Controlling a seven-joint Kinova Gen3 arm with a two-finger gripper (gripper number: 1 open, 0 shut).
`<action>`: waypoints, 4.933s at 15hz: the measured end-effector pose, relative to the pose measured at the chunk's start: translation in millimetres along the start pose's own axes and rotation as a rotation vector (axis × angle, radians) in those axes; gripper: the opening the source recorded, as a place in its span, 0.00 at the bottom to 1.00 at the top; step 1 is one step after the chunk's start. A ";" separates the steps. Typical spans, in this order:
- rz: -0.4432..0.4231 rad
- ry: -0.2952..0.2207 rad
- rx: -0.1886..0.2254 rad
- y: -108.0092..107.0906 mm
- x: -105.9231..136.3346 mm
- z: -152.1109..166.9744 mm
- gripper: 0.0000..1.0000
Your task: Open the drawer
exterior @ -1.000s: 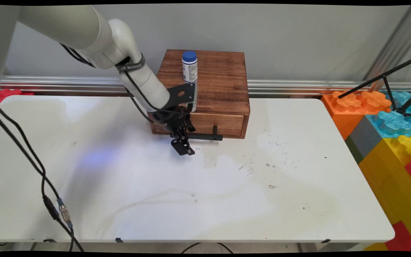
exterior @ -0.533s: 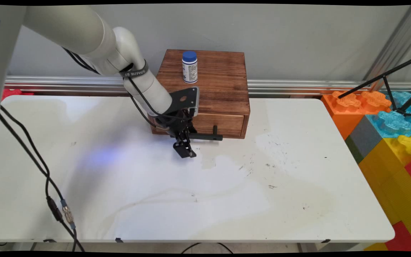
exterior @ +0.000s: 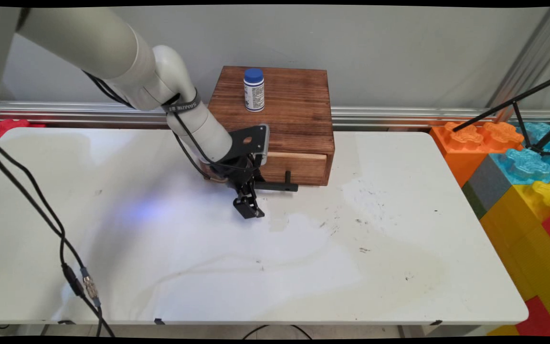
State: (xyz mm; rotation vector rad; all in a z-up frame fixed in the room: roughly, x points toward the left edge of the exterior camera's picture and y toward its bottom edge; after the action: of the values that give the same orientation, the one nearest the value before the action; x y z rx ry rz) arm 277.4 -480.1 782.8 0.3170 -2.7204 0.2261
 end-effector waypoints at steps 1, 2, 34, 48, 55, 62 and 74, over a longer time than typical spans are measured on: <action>0.001 0.000 -0.002 4.7 0.4 -0.4 1.00; 0.002 0.000 -0.004 7.0 0.9 -0.6 1.00; 0.032 -0.020 -0.076 132.8 18.1 -15.5 1.00; 0.024 -0.050 -0.077 174.7 28.3 -10.0 1.00; 0.015 -0.058 -0.074 195.1 33.0 -5.6 1.00; 0.007 -0.056 -0.072 209.4 36.3 -5.8 1.00; -0.001 -0.054 -0.029 204.5 37.4 -9.7 1.00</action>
State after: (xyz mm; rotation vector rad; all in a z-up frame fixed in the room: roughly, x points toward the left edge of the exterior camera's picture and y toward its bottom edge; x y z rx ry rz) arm 196.0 -288.6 783.6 0.3200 -2.7742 0.1798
